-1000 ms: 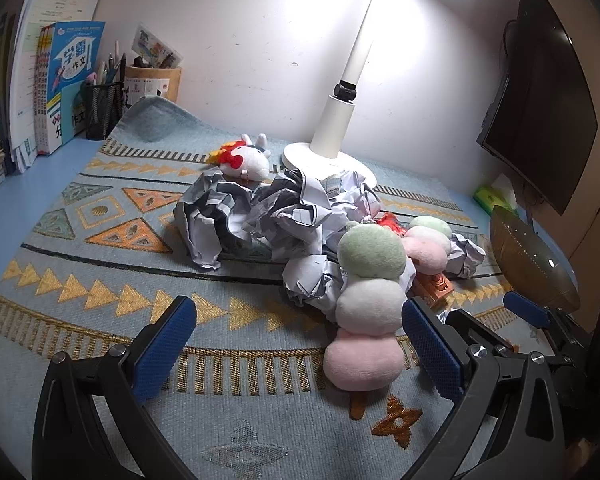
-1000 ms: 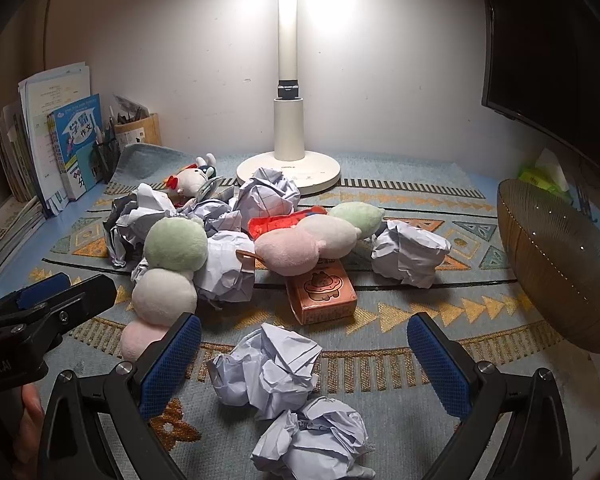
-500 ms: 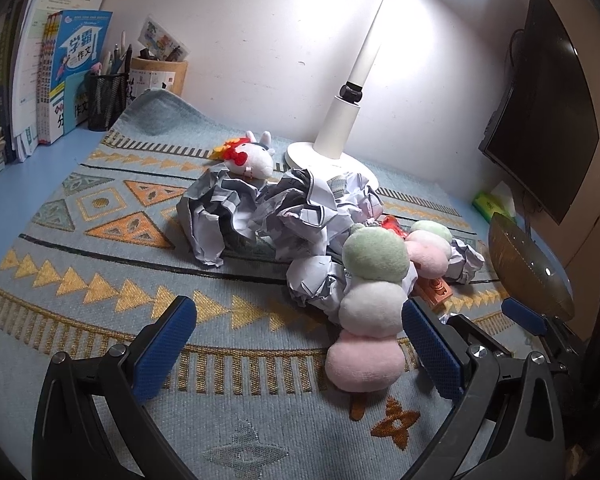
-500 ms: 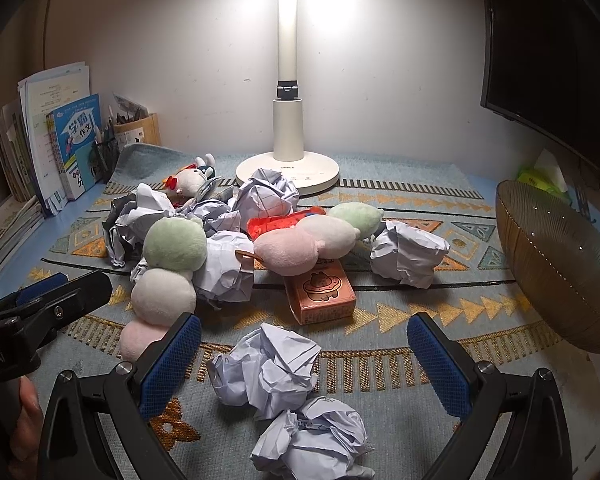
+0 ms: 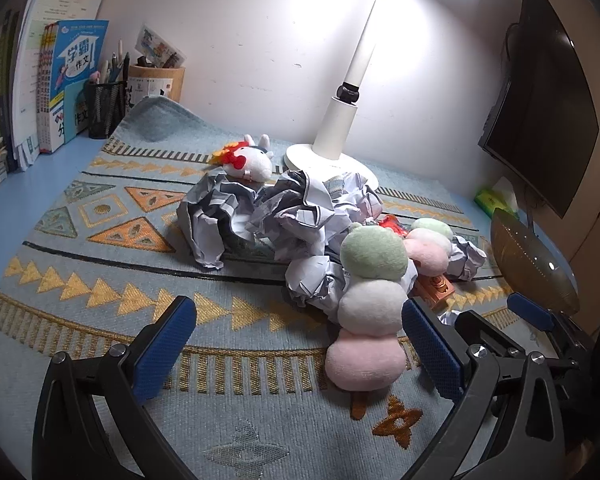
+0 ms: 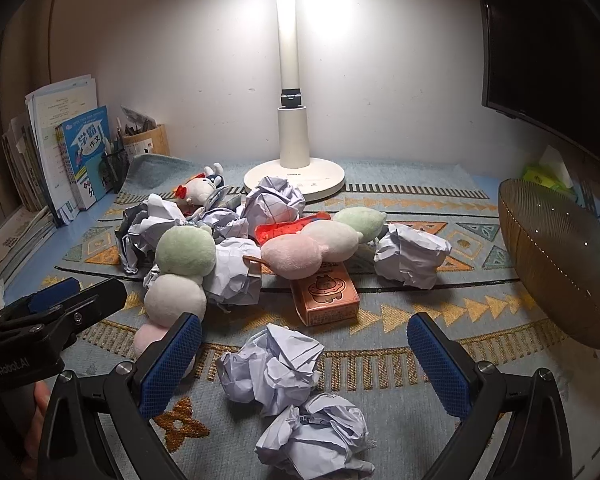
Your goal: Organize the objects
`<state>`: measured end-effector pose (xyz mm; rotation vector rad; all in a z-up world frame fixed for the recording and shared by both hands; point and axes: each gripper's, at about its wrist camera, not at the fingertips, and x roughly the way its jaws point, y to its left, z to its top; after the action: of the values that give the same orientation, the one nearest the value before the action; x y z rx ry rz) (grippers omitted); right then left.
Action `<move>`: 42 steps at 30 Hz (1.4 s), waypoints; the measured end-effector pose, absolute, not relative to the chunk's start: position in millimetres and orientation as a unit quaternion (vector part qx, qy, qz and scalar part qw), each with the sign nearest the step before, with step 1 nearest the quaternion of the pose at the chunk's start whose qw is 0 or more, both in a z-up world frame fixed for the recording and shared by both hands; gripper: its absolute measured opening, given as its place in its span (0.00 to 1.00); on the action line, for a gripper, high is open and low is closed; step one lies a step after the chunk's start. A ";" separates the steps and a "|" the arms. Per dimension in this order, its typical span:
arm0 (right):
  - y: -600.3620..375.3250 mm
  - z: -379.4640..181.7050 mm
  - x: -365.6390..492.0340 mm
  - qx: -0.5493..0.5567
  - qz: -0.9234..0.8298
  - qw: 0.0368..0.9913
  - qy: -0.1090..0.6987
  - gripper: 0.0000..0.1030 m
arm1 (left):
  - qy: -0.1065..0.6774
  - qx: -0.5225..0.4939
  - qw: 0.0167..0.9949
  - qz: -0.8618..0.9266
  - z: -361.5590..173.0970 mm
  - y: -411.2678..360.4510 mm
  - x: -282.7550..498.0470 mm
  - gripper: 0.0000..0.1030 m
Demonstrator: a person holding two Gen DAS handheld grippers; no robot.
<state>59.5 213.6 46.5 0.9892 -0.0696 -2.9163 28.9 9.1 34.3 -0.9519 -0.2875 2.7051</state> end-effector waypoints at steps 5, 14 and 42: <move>251.2 51.0 60.8 0.338 -0.933 0.067 -0.102 1.00 | -0.089 -0.327 0.140 0.930 36.3 12.2 30.7 0.99; 241.6 43.6 97.2 0.383 -0.917 0.109 -0.013 0.97 | -0.038 -0.381 0.181 0.906 34.5 60.0 23.0 0.93; 275.1 22.2 108.4 0.410 -0.901 0.099 -0.105 0.50 | -0.088 -0.423 0.155 0.889 28.1 20.1 86.5 0.40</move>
<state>108.4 275.1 22.2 1.2124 -0.3094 -2.6640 86.5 20.1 28.1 -1.2110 -0.2536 2.5463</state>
